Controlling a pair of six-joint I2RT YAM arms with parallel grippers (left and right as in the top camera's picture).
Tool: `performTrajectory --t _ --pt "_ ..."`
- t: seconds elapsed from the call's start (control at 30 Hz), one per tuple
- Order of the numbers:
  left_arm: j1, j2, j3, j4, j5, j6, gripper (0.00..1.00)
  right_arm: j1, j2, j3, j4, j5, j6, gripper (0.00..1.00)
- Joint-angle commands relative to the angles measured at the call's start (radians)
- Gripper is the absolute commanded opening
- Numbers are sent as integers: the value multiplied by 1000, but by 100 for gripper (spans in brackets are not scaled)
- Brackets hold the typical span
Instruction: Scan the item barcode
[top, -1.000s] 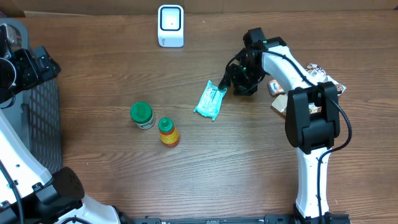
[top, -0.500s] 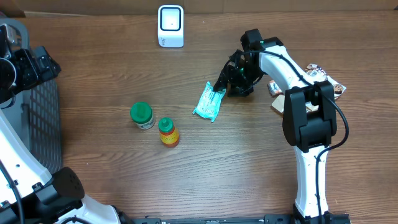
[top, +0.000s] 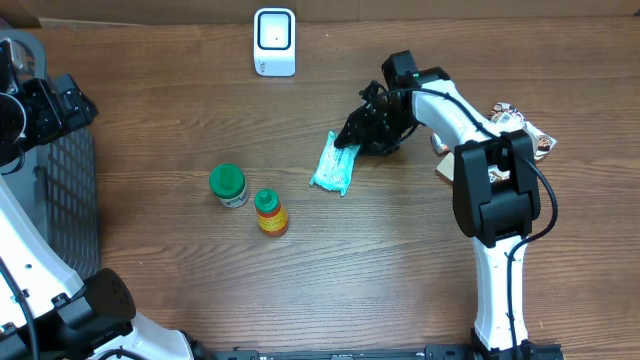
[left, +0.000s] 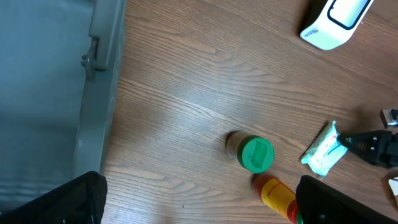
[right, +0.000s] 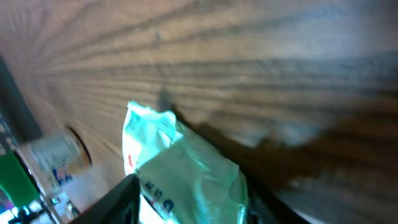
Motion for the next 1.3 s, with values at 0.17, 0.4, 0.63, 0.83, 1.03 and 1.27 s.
performTrajectory --t 0.17,0.4,0.63,0.83,1.03,1.27 --pt "-1 6 -5 0 2 19 99 33 21 -87 66 103 72 4" --pt "-1 6 -5 0 2 19 100 15 -42 -22 -13 104 55 4" --pt "-1 6 -5 0 2 19 100 25 -204 81 -113 260 38 4" --pt "-1 6 -5 0 2 19 99 123 -296 110 -212 653 46 4" --pt "-1 6 -5 0 2 19 100 302 -277 90 -288 1073 159 4" --pt "-1 6 -5 0 2 19 100 484 -232 27 -286 1288 337 4"
